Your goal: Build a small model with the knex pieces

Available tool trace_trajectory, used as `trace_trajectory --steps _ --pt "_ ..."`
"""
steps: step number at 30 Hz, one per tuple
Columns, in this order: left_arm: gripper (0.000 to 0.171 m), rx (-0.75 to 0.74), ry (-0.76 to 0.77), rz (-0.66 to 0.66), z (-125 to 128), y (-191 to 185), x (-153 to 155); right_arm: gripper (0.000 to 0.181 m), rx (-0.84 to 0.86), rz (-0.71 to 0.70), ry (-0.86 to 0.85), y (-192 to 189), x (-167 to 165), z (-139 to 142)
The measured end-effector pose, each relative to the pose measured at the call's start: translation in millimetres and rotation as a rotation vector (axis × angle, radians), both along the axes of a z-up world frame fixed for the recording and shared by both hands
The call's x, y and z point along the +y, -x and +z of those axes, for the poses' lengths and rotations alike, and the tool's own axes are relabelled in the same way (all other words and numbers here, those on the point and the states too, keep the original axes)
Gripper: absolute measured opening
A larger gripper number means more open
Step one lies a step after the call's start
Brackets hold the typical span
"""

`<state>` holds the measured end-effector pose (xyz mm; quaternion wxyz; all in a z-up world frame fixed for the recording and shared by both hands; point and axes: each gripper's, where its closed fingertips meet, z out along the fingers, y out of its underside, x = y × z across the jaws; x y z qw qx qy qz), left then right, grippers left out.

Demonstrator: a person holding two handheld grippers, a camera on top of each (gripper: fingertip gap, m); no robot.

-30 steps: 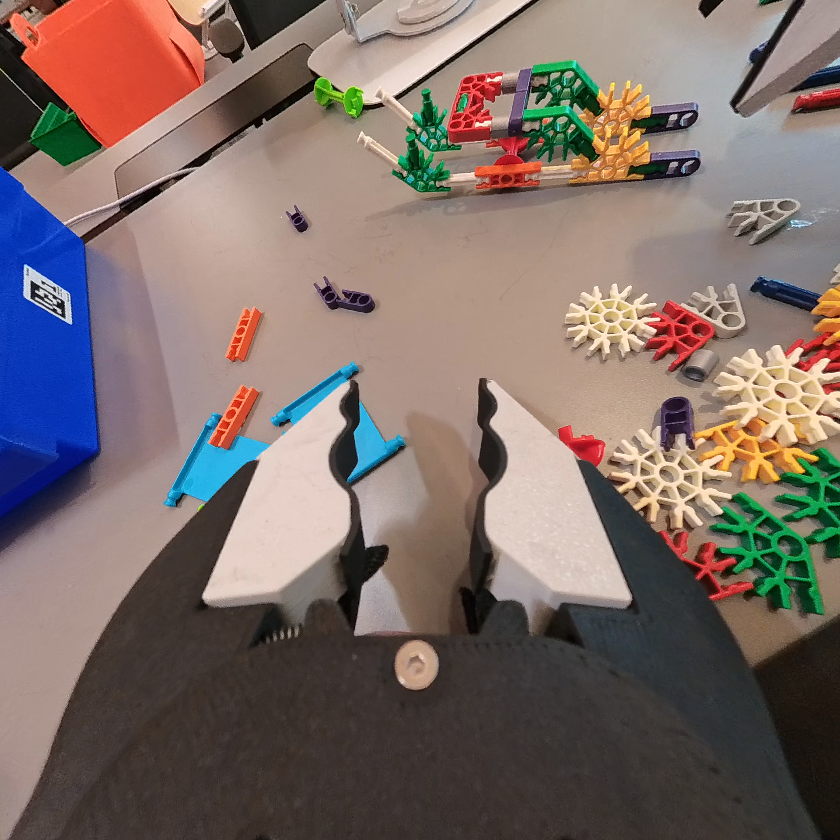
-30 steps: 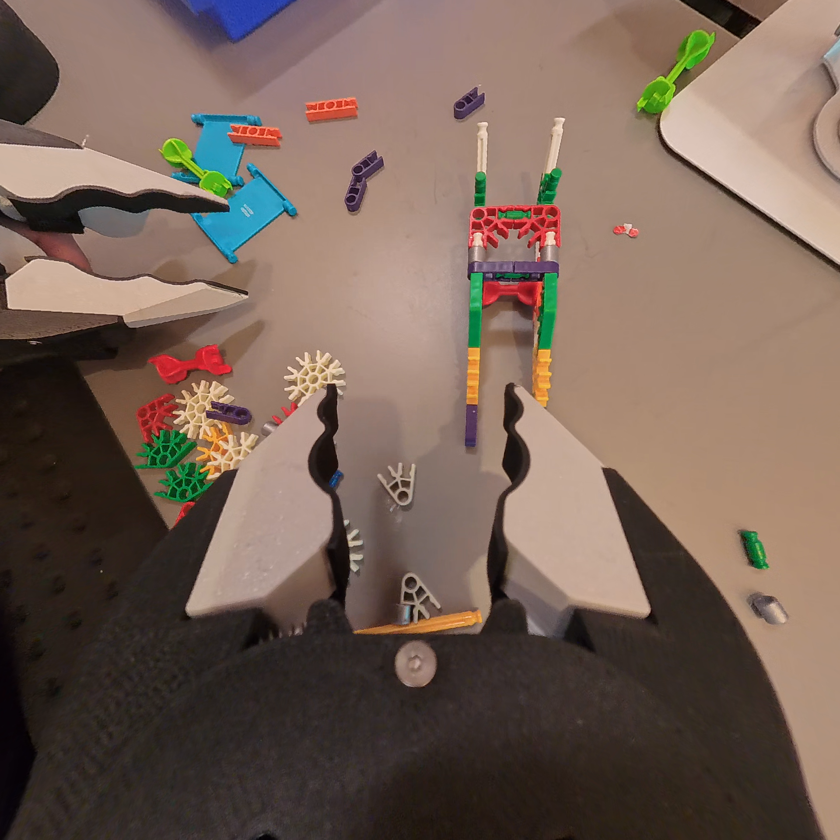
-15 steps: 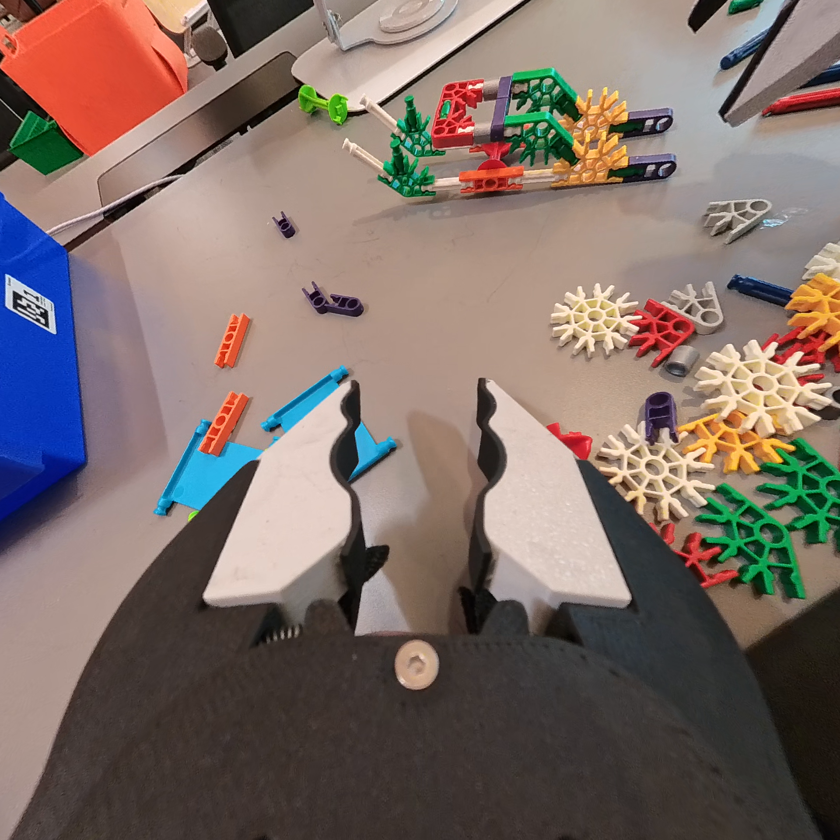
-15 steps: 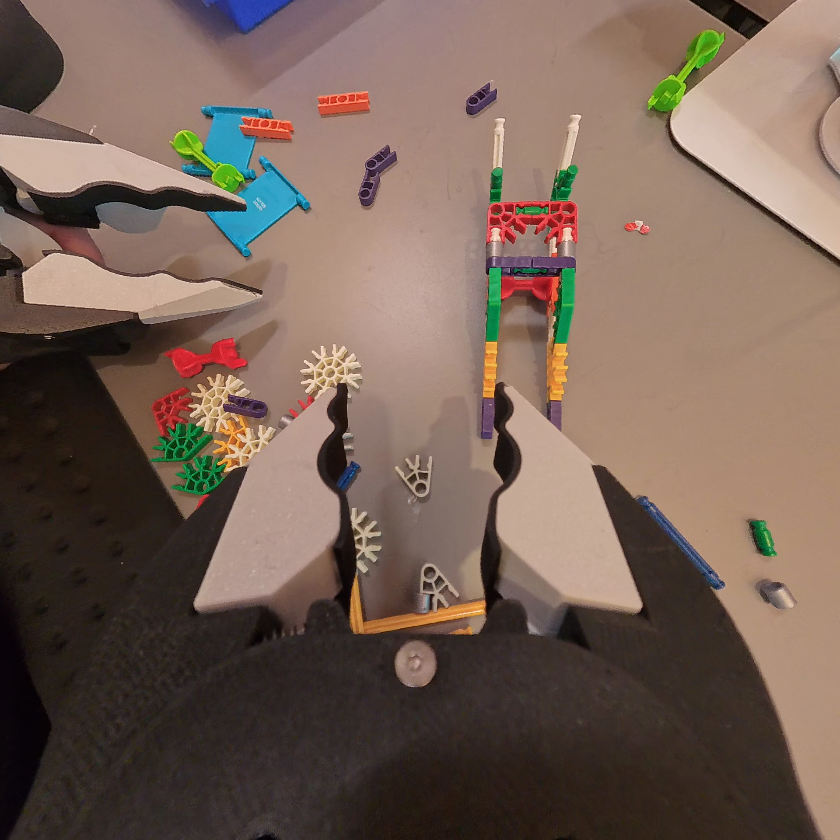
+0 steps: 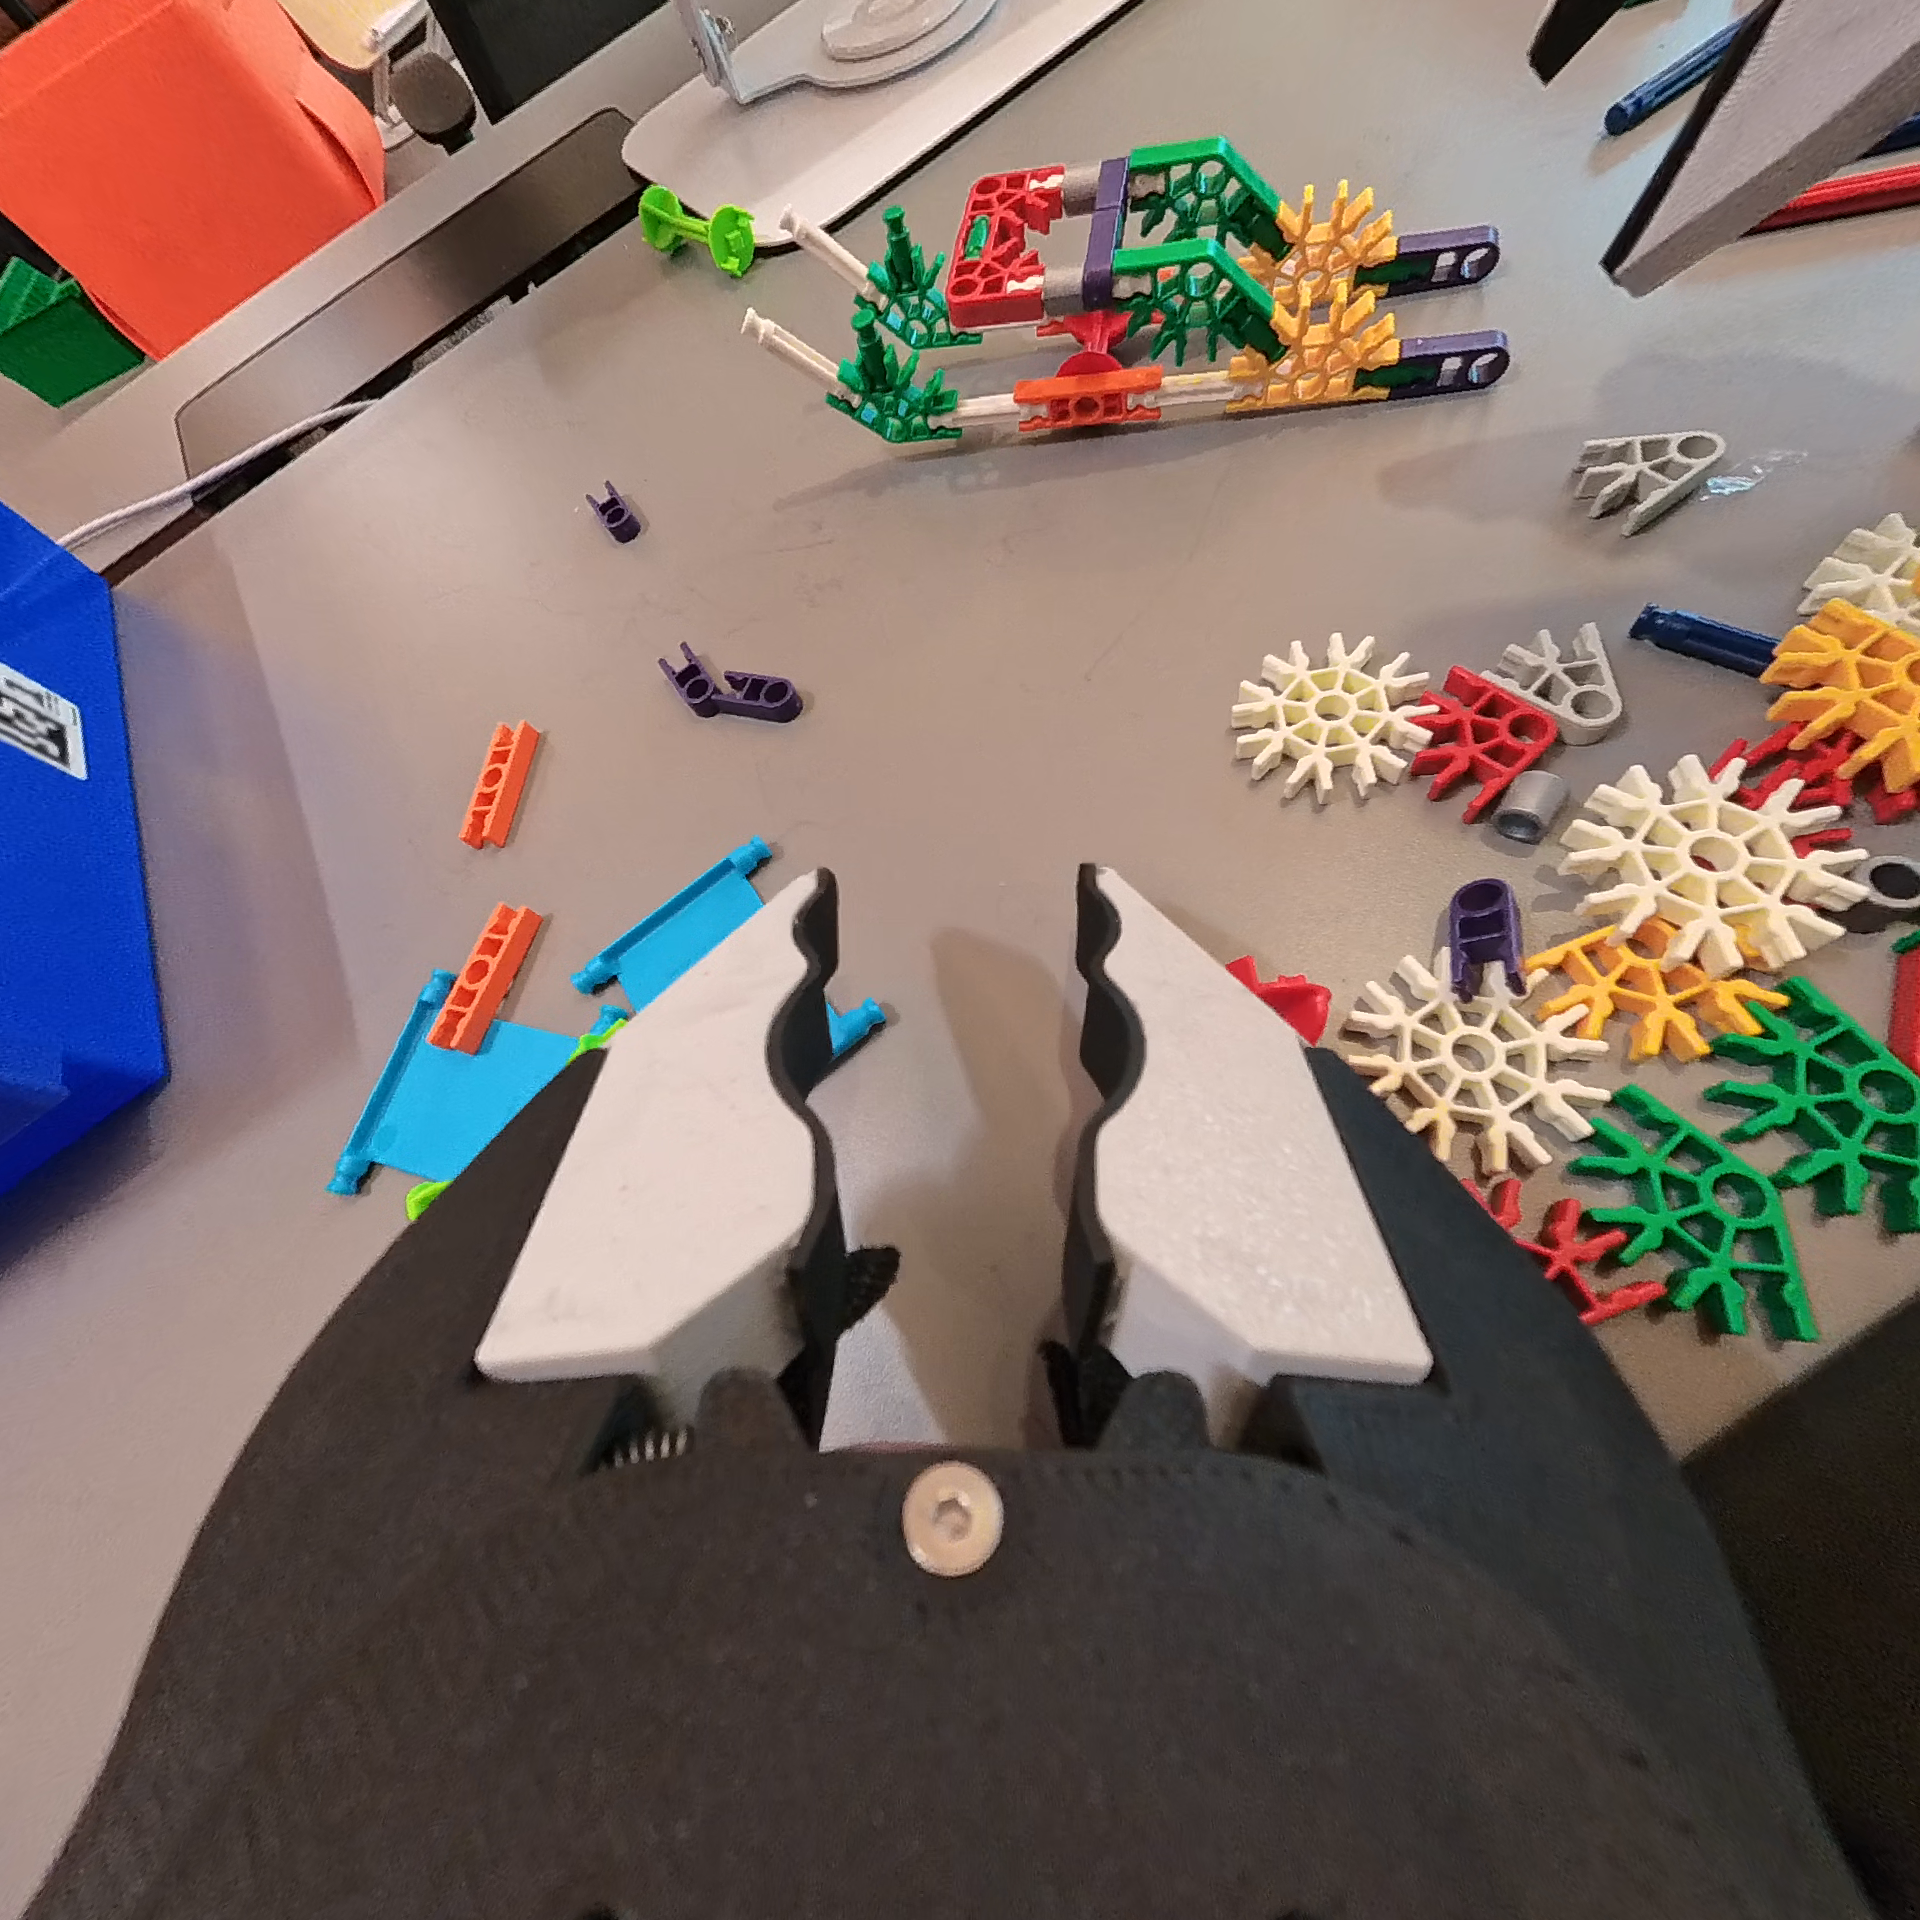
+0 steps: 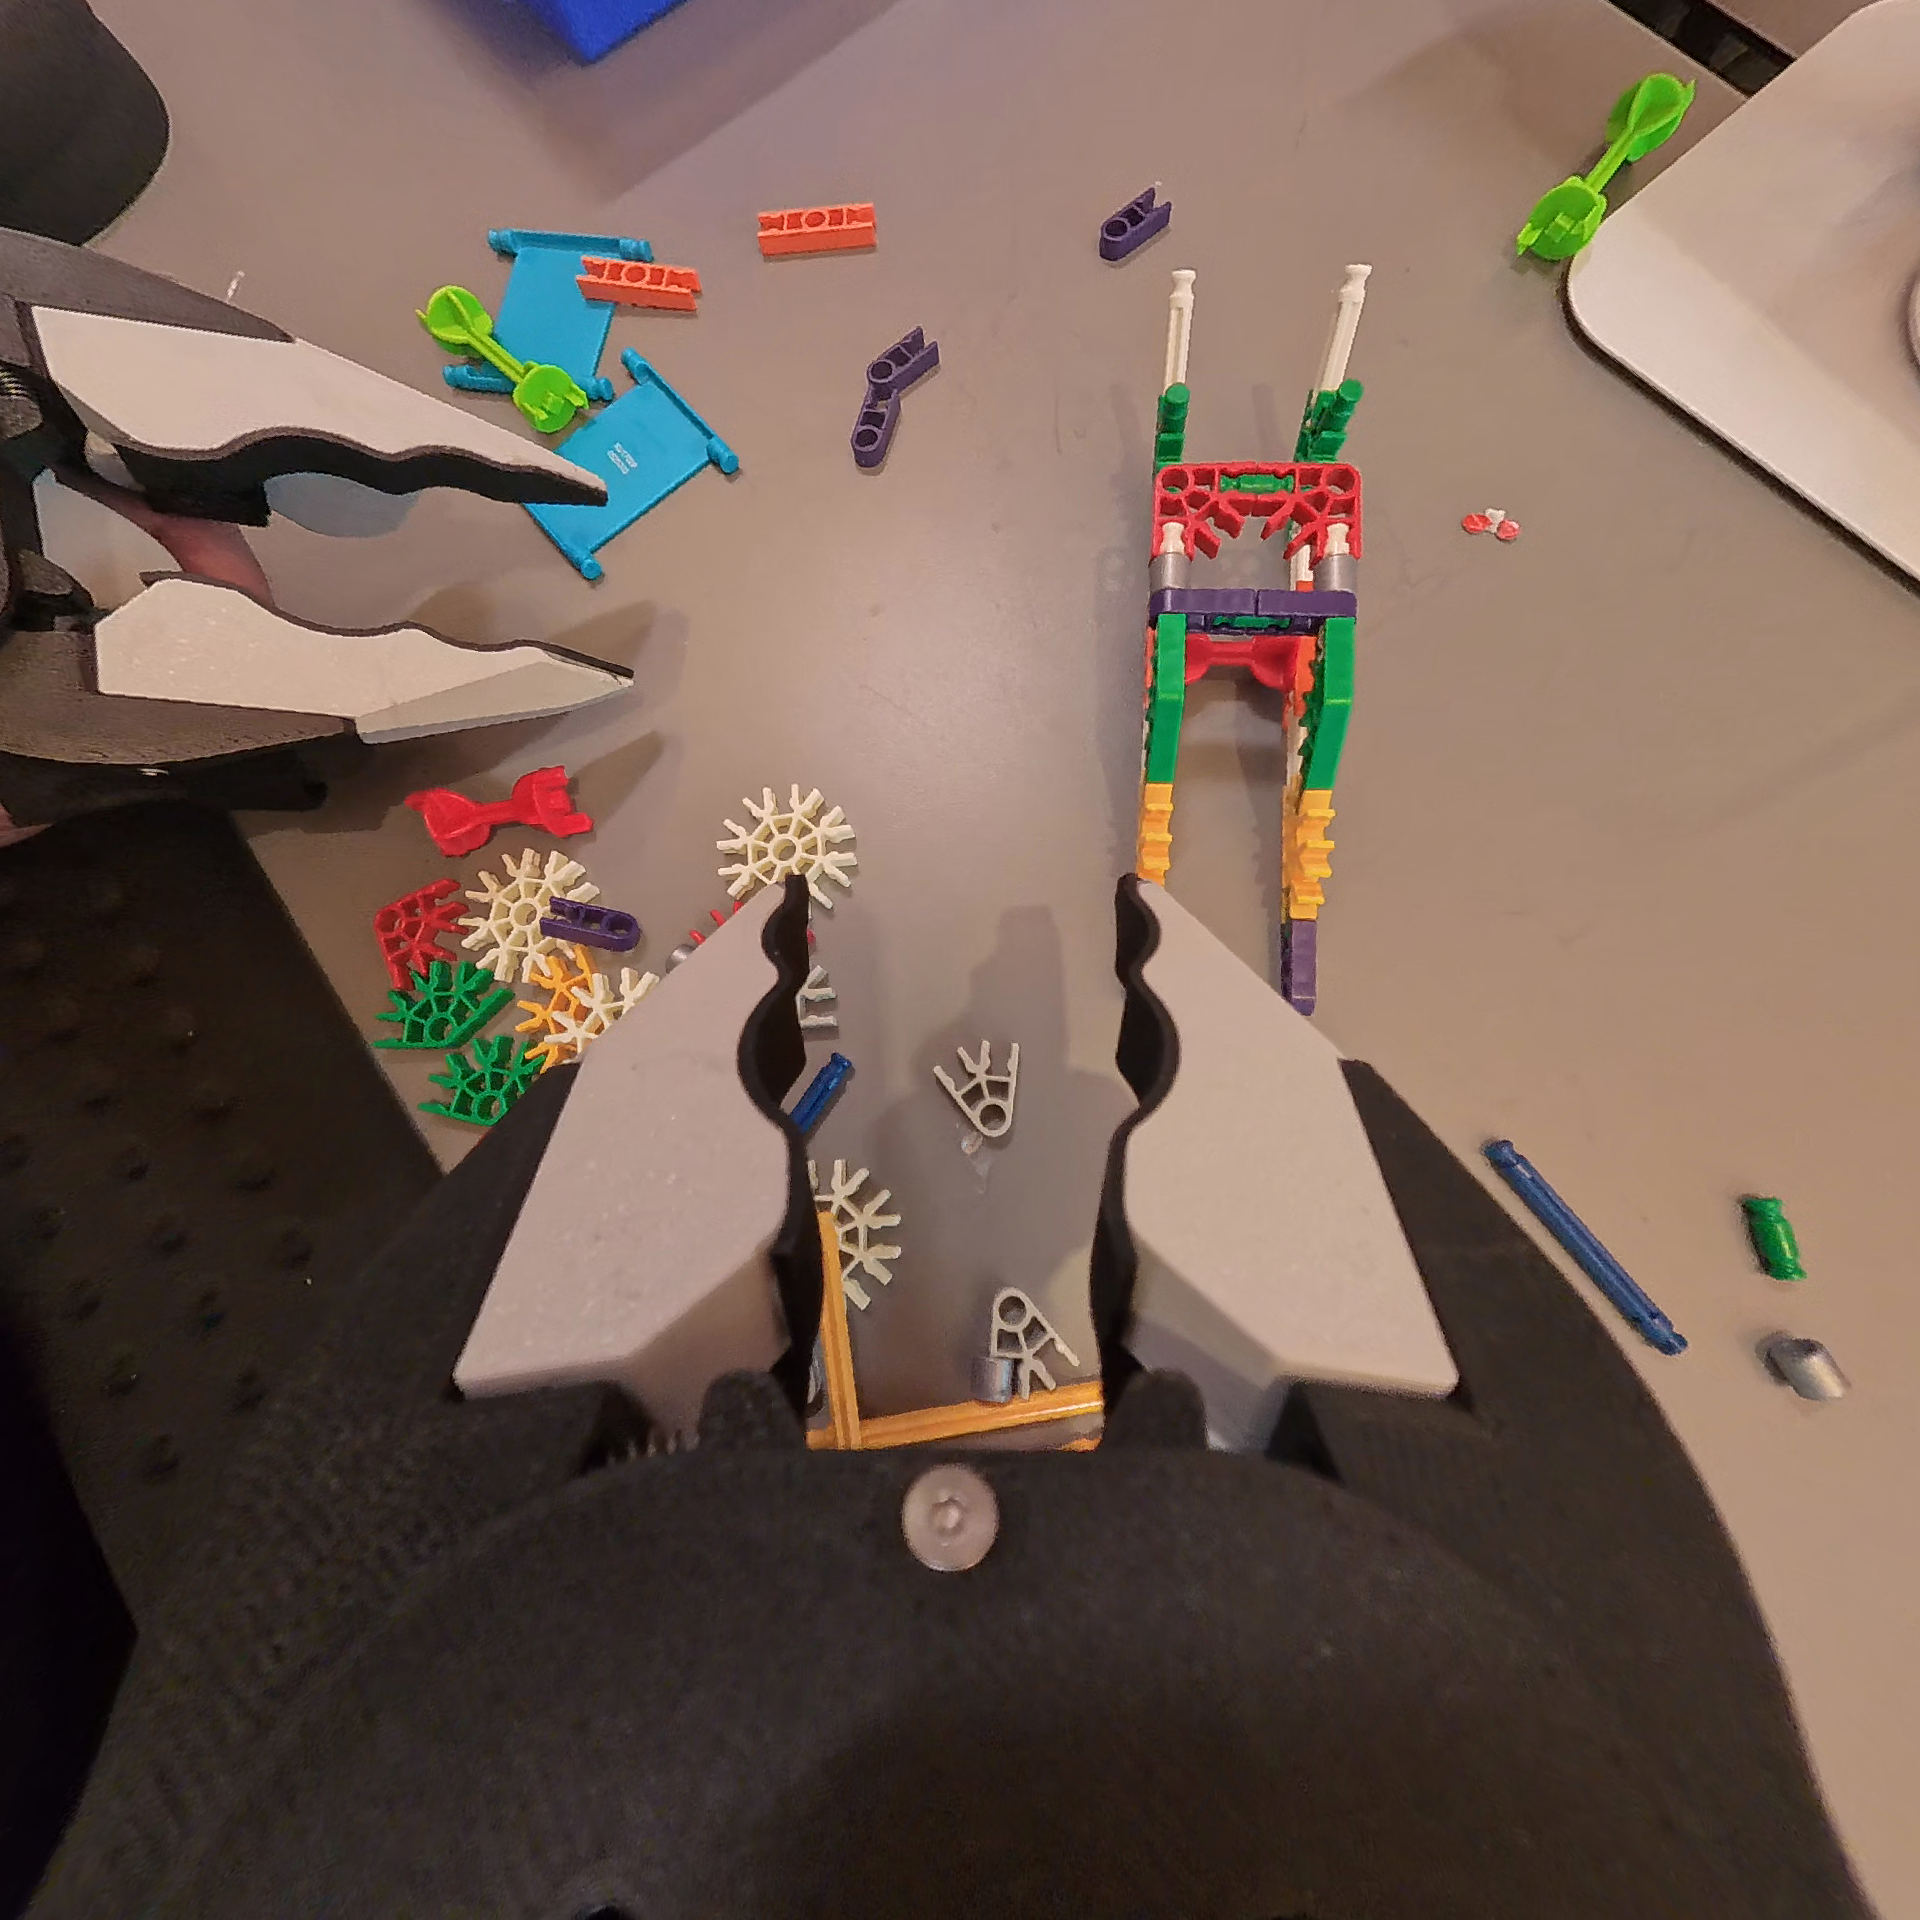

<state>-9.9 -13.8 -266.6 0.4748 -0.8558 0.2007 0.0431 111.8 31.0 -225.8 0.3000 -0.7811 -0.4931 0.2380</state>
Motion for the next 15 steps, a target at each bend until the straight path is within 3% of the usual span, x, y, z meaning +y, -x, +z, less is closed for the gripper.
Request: trace_trajectory --steps 15 --pt "0.043 0.032 0.018 -0.005 -4.4 -1.1 -0.1 0.058 0.001 0.024 -0.014 1.3 -1.6 4.0"
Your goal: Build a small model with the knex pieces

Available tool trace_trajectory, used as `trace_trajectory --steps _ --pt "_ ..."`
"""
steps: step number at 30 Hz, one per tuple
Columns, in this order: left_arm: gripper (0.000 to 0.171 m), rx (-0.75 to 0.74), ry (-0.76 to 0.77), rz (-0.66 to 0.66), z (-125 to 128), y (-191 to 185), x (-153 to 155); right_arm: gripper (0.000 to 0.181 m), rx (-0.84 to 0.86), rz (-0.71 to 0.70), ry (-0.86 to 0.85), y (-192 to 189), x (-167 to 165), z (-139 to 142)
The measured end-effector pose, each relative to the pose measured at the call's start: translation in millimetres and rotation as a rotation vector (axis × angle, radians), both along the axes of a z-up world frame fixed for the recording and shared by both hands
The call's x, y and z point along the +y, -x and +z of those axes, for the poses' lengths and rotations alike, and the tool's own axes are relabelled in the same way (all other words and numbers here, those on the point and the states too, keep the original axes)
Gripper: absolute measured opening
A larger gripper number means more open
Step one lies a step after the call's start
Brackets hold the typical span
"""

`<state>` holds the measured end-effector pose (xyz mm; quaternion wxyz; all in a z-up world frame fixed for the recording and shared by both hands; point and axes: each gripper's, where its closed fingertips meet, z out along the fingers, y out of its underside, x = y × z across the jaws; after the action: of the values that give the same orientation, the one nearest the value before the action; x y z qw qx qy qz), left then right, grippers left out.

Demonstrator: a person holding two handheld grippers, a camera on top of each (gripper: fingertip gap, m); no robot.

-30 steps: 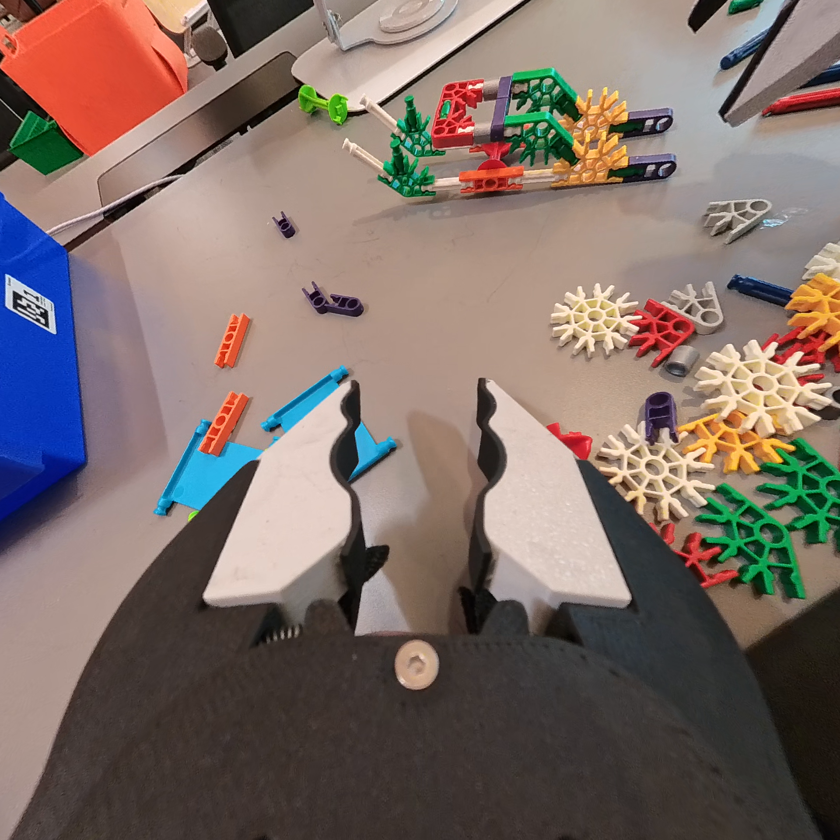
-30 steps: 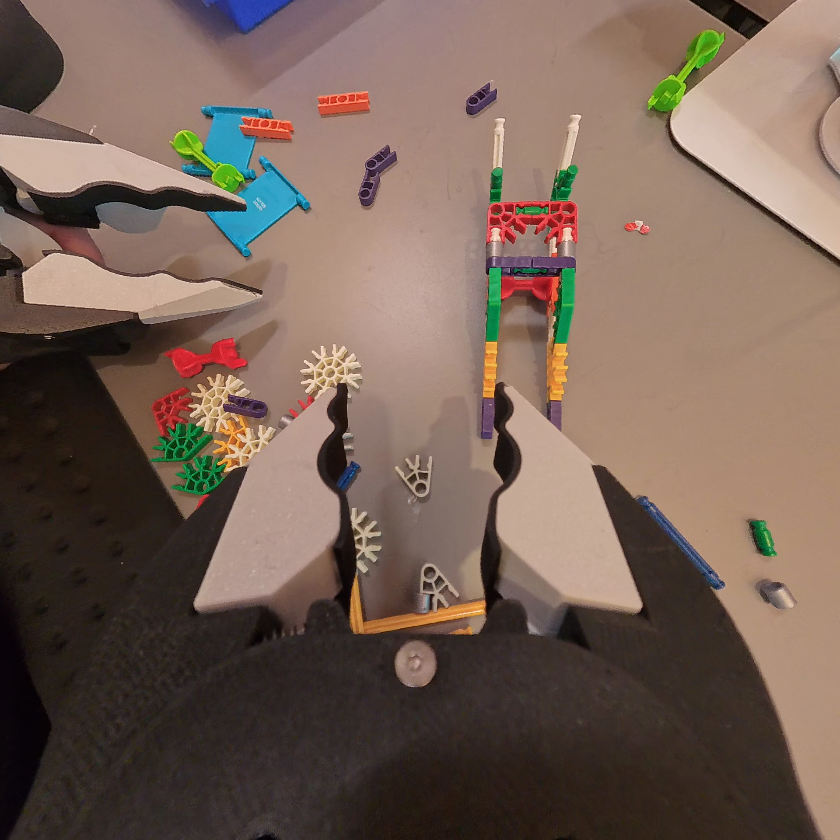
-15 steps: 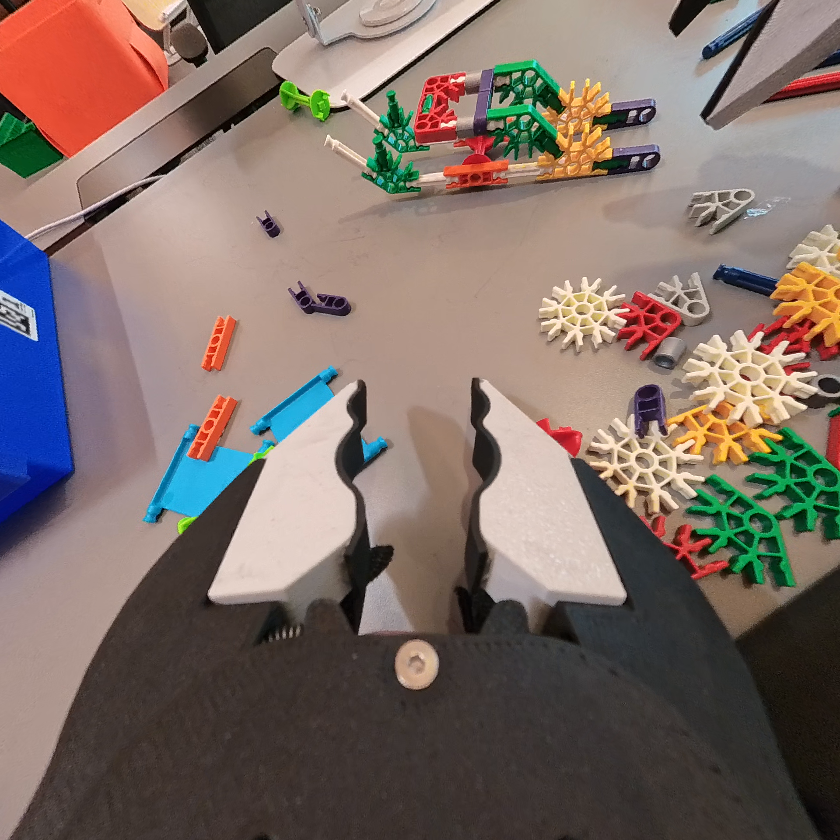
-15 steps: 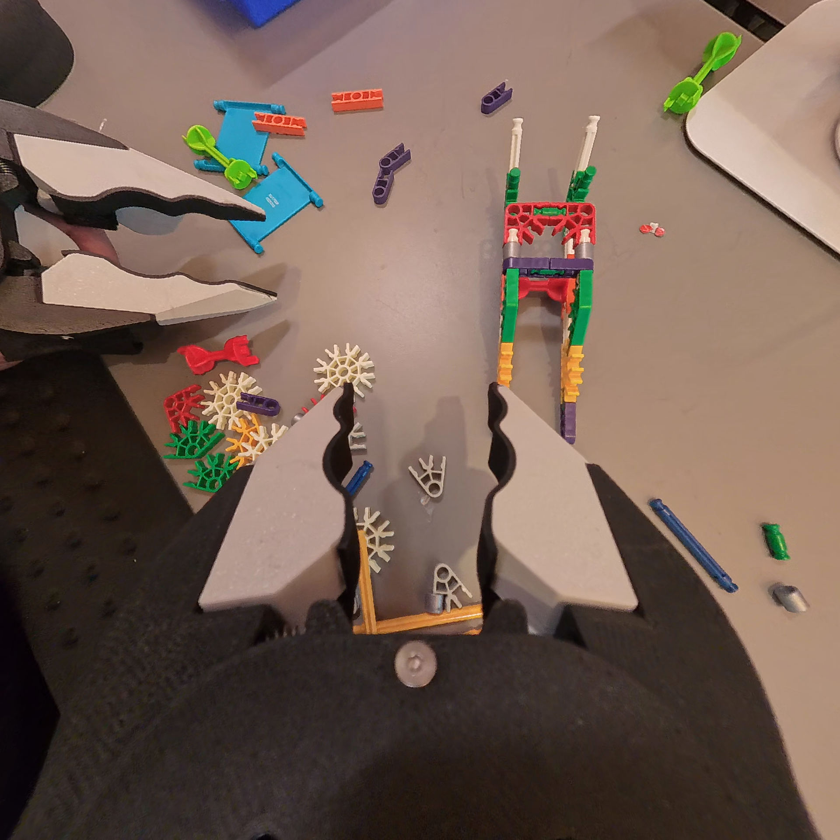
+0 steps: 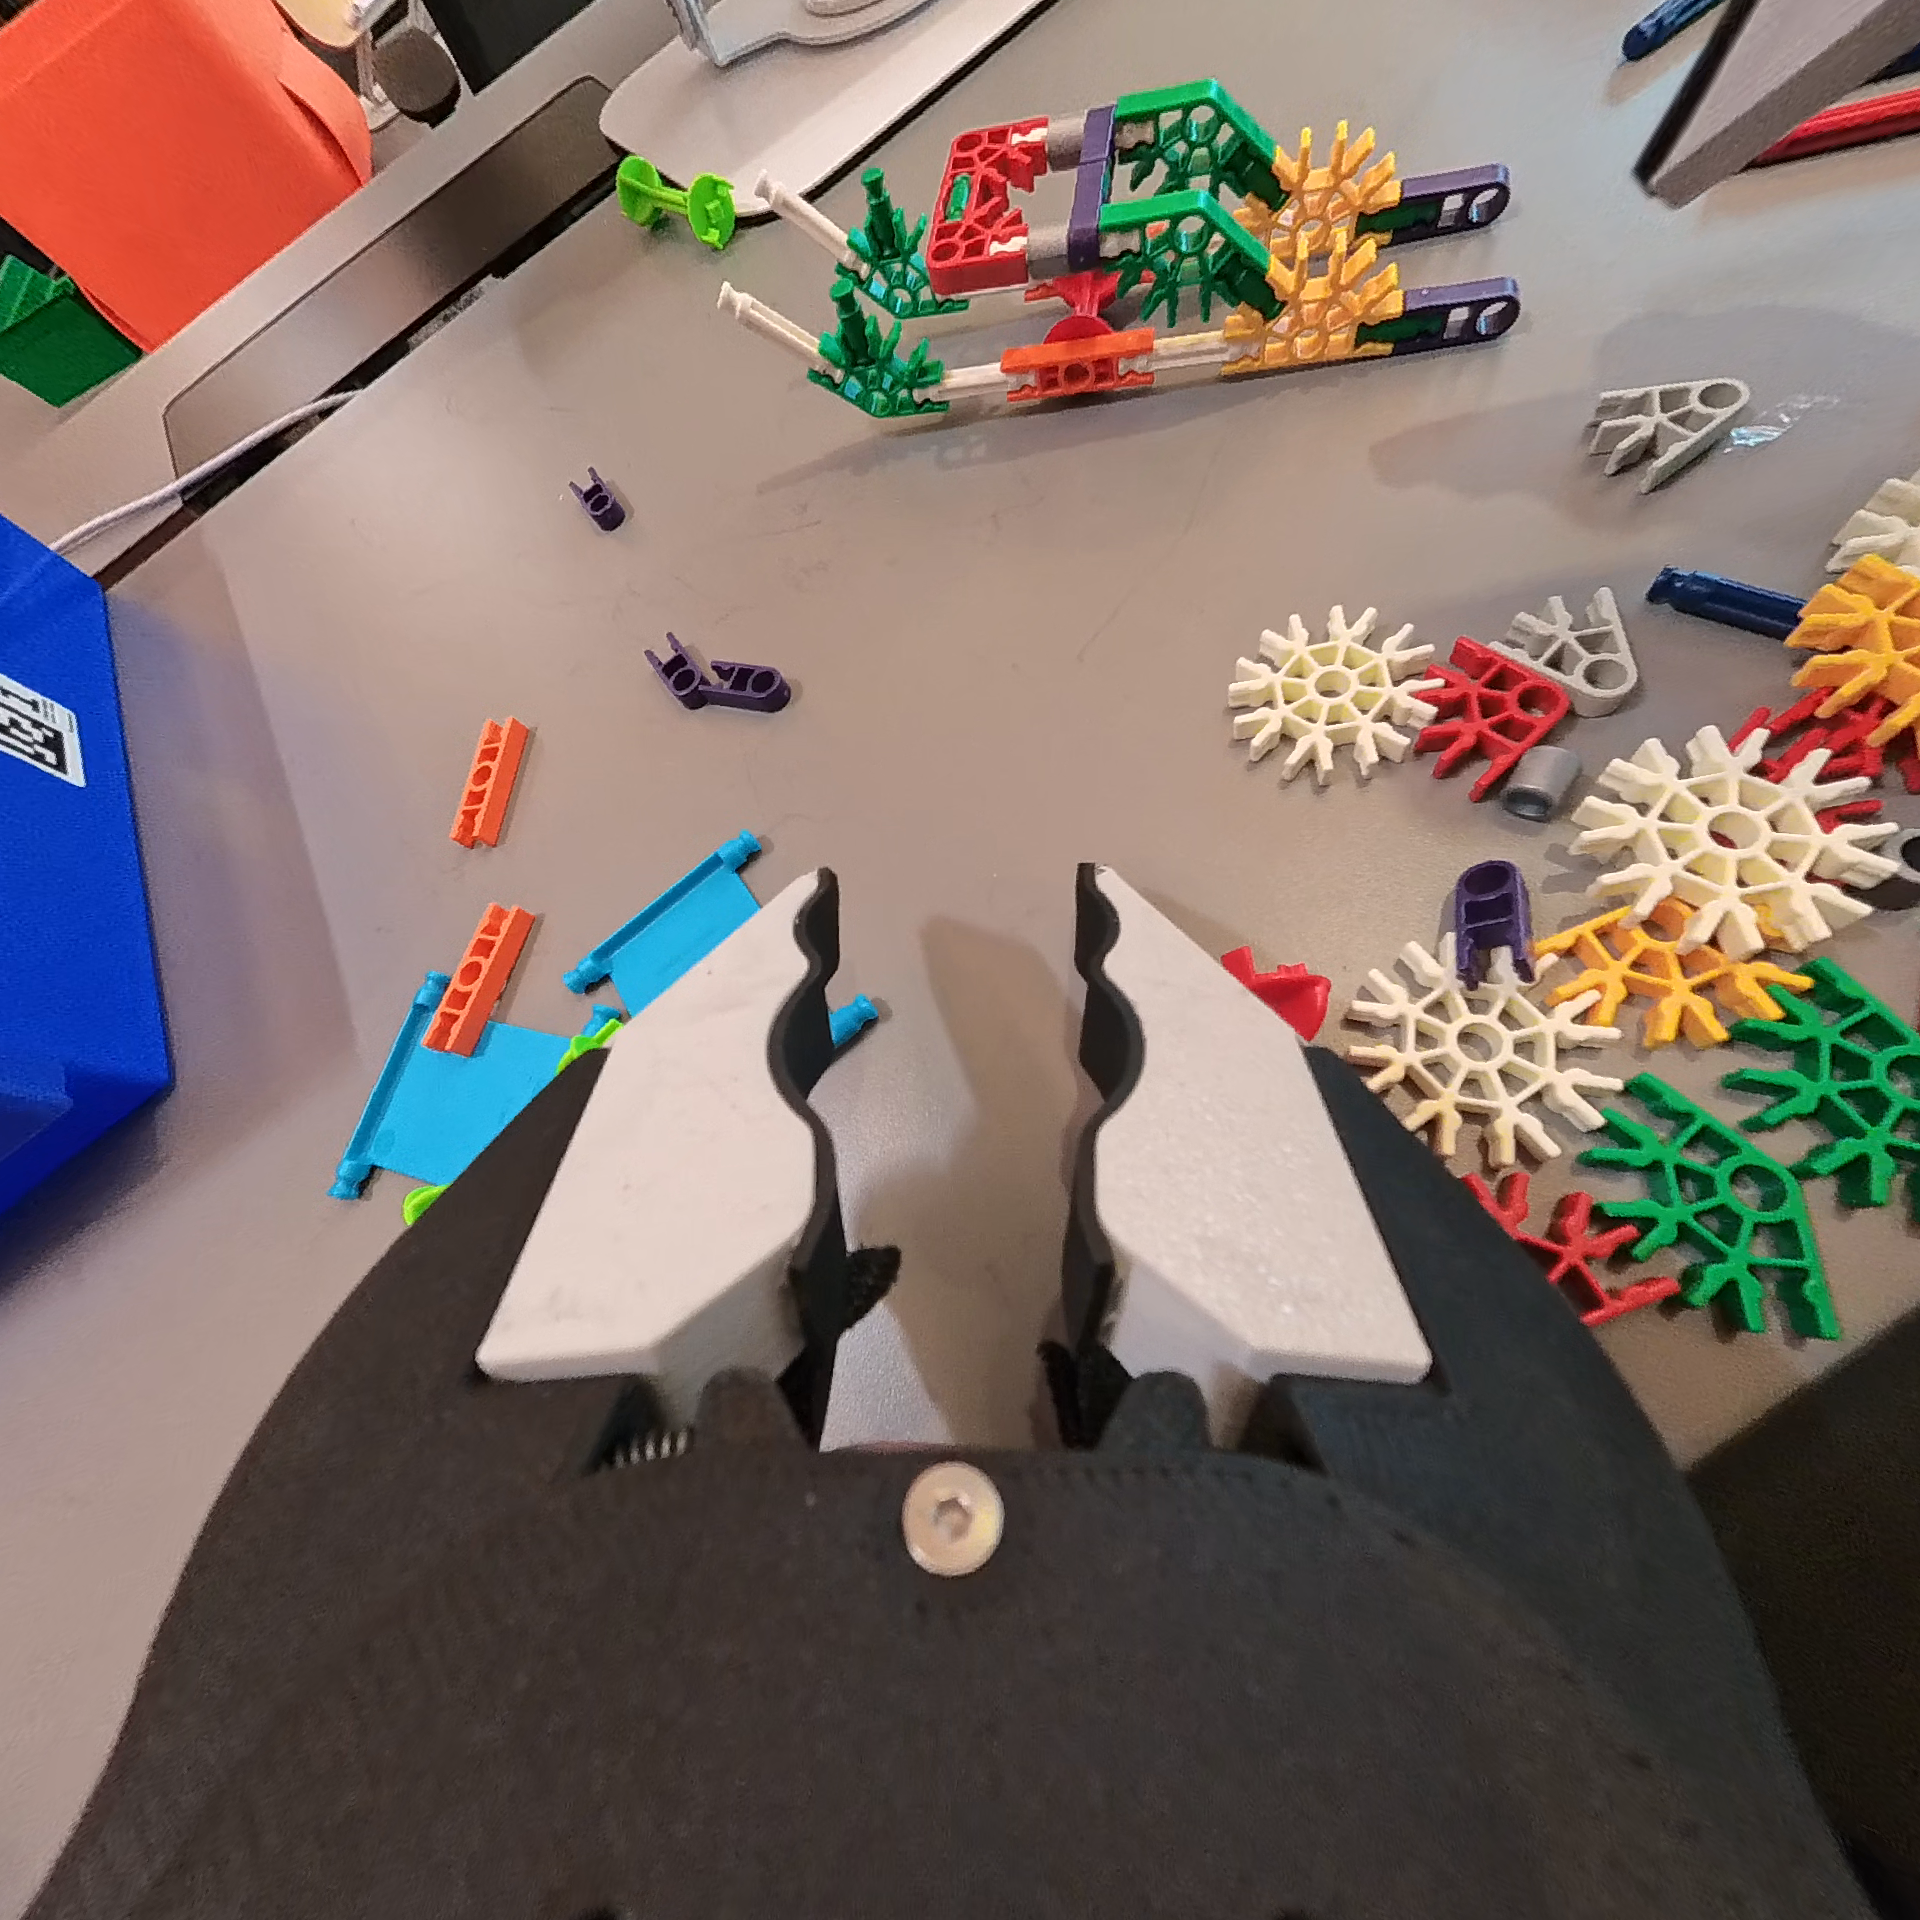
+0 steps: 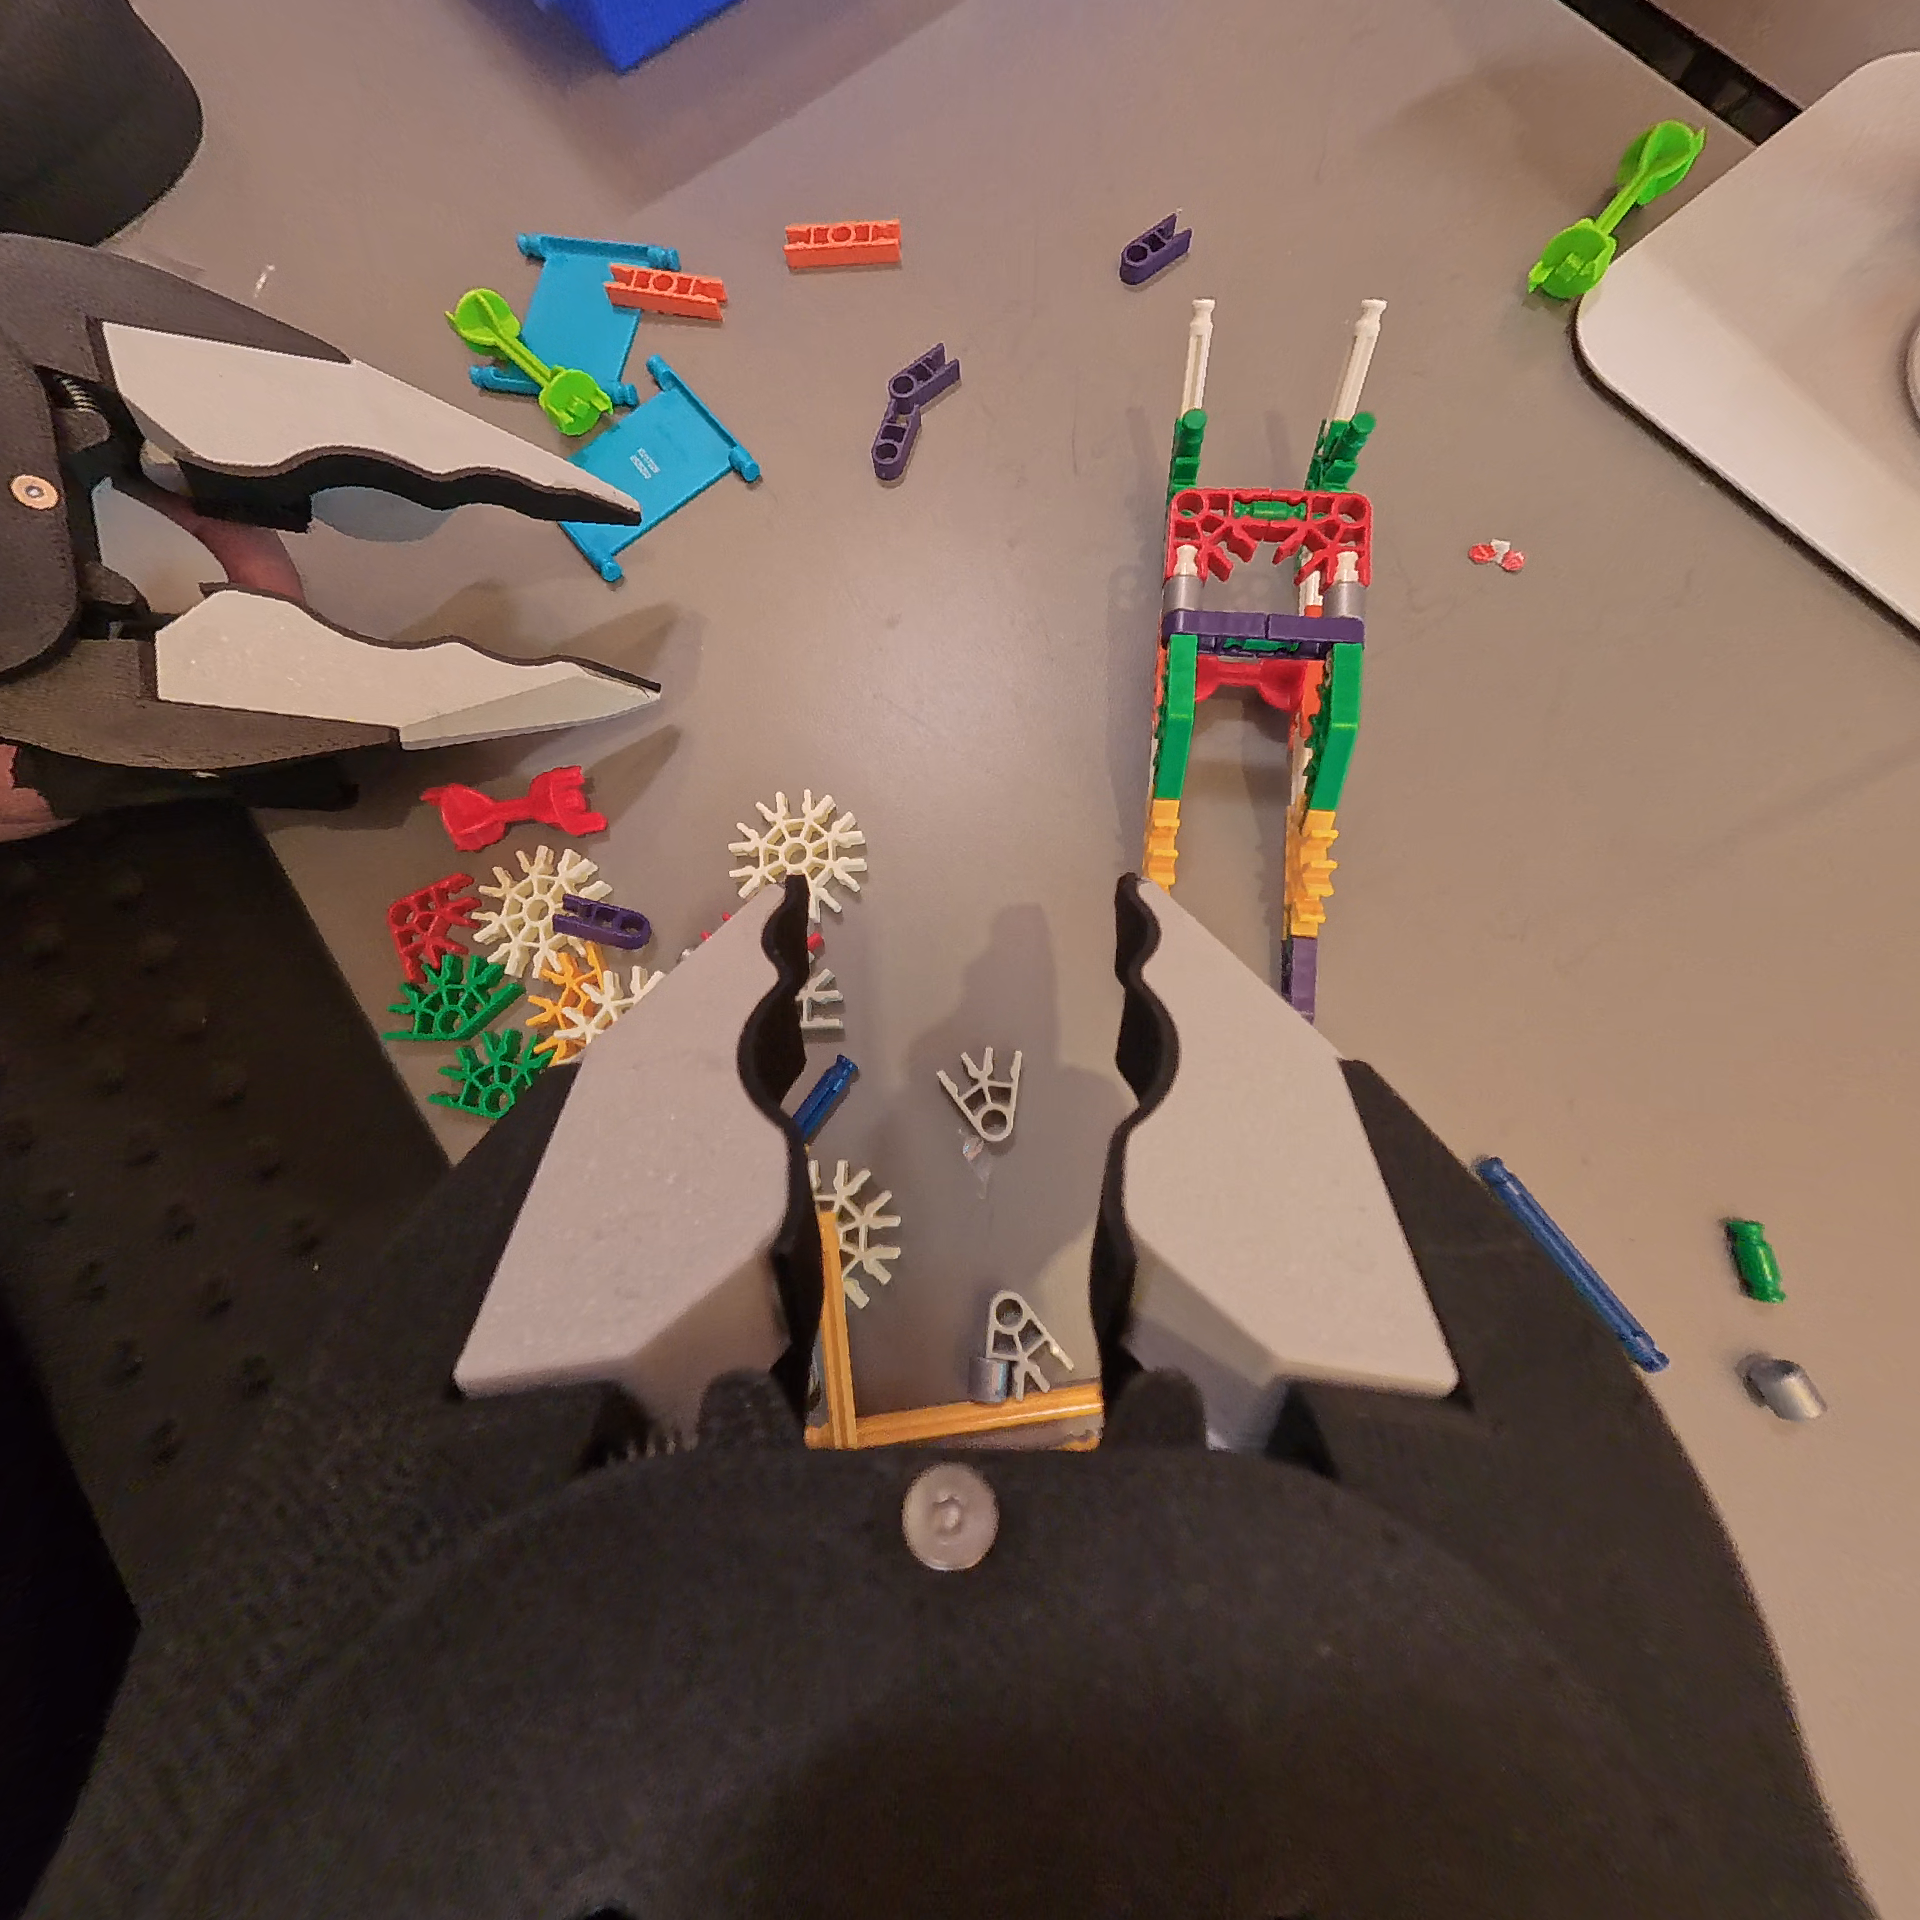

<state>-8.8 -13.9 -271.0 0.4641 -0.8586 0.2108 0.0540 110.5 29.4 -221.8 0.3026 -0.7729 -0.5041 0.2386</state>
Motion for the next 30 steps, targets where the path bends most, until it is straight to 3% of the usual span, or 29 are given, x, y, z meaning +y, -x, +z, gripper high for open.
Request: trace_trajectory --steps 30 --pt "0.038 0.056 0.008 -0.005 -4 -1 0 0.058 -0.017 -0.046 -0.010 -48 -1 5"
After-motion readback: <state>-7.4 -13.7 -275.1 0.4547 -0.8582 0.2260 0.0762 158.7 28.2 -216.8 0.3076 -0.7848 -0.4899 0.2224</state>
